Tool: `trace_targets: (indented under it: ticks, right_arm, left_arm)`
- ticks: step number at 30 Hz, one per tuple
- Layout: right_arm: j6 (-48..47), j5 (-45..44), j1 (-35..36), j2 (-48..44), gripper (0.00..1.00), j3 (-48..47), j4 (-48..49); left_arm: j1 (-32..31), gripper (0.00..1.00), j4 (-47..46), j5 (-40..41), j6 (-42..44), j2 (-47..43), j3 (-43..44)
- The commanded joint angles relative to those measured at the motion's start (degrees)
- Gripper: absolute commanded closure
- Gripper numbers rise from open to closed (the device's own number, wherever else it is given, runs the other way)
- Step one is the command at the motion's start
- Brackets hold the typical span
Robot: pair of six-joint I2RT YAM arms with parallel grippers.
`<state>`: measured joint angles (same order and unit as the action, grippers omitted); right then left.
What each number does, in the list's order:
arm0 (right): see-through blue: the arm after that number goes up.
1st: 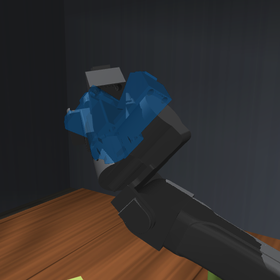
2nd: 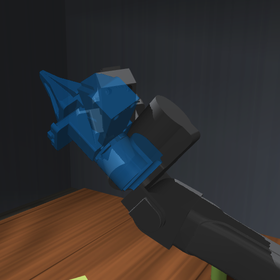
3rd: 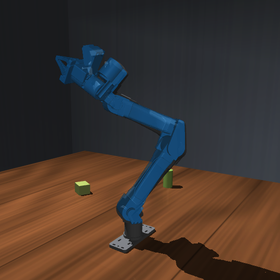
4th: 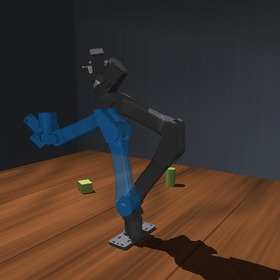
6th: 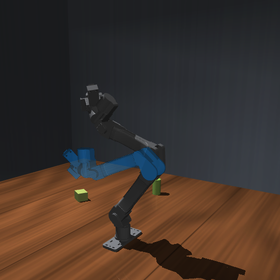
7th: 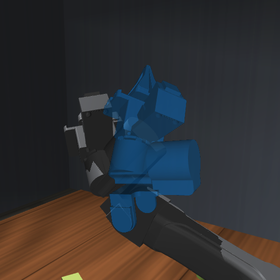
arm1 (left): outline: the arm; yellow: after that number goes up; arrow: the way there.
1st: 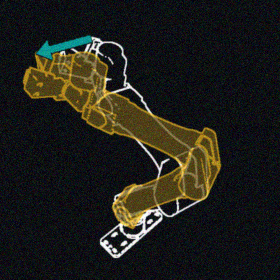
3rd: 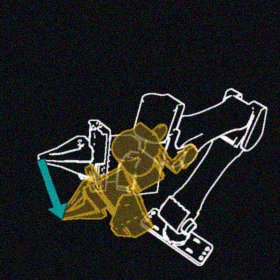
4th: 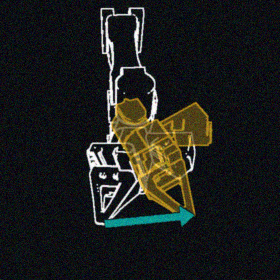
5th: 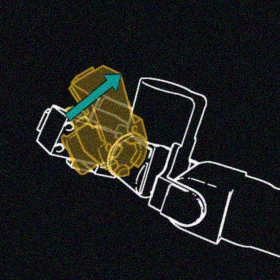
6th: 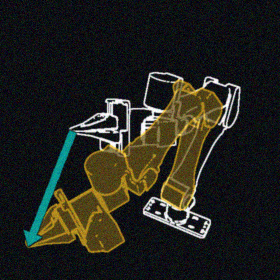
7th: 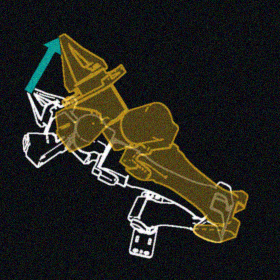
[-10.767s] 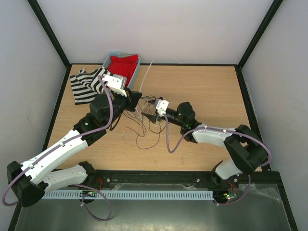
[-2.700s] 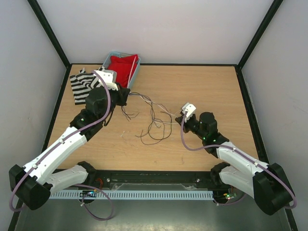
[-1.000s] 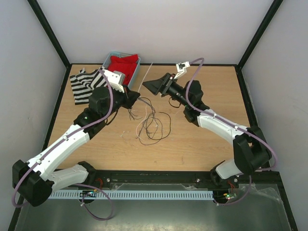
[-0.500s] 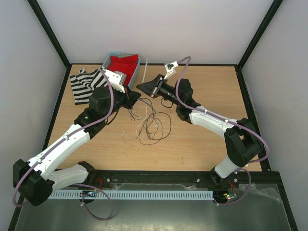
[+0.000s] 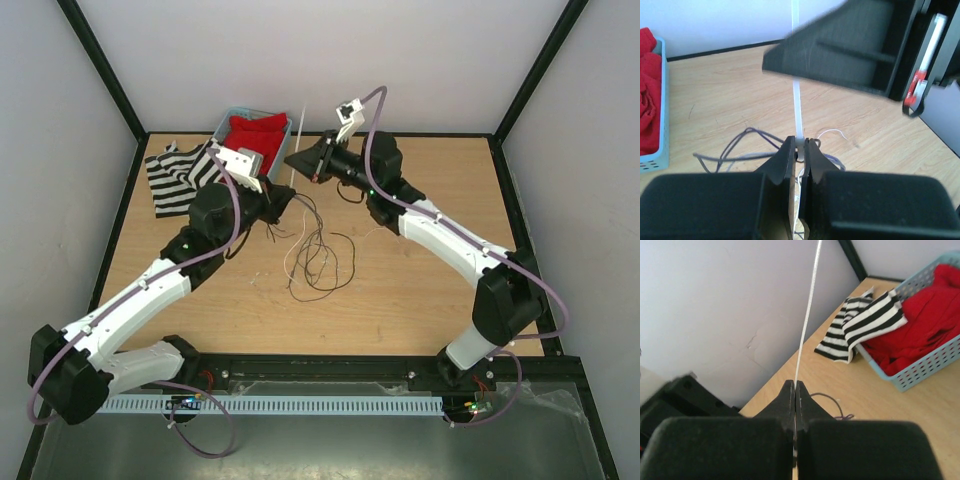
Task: Zip-tie the wires
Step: Tie the cable at the center of the board.
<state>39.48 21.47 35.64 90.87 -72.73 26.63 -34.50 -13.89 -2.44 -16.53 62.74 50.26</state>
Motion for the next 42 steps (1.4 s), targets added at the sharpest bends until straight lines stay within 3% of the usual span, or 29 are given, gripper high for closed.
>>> trace_targets:
  ticks: [1, 8, 15, 19, 25, 33, 36, 42]
  right_arm:
    - [-7.8, -4.2, -2.7, 0.4, 1.00, -7.9, -4.5]
    - [-8.7, -2.2, -3.3, 1.1, 1.00, -10.4, -6.2]
    - [-5.5, 3.0, -3.2, 0.4, 1.00, -6.4, -3.6]
    - [-1.1, 6.7, -3.0, -0.5, 1.00, -2.5, -0.9]
    - [-1.9, 5.5, -0.9, -3.6, 1.00, -0.2, -1.0]
    - [-2.0, 5.8, -0.6, -4.6, 1.00, 1.2, -1.1]
    - [-1.8, 5.7, -0.4, -4.8, 1.00, 1.6, -0.8]
    - [-1.5, 5.9, -0.4, -5.2, 1.00, 2.2, -0.5]
  left_arm:
    - [-1.8, 1.00, 2.8, -0.4, -0.7, 1.0, -3.6]
    - [-2.0, 1.00, 2.5, 1.3, -1.8, 2.8, -5.8]
    - [-1.7, 1.00, 2.5, 3.7, -0.7, 2.1, -4.7]
    - [-1.0, 0.82, 2.5, 4.6, -0.1, 1.1, -3.0]
    - [-0.4, 0.60, 2.4, 4.8, 0.1, 0.2, -0.5]
    - [-0.4, 0.47, 1.0, 3.0, -1.1, 2.8, 1.9]
    - [-0.4, 0.48, 0.3, 2.5, -1.2, 3.8, 2.8]
    - [-0.4, 0.76, -1.5, 2.0, -0.6, 5.9, 4.5]
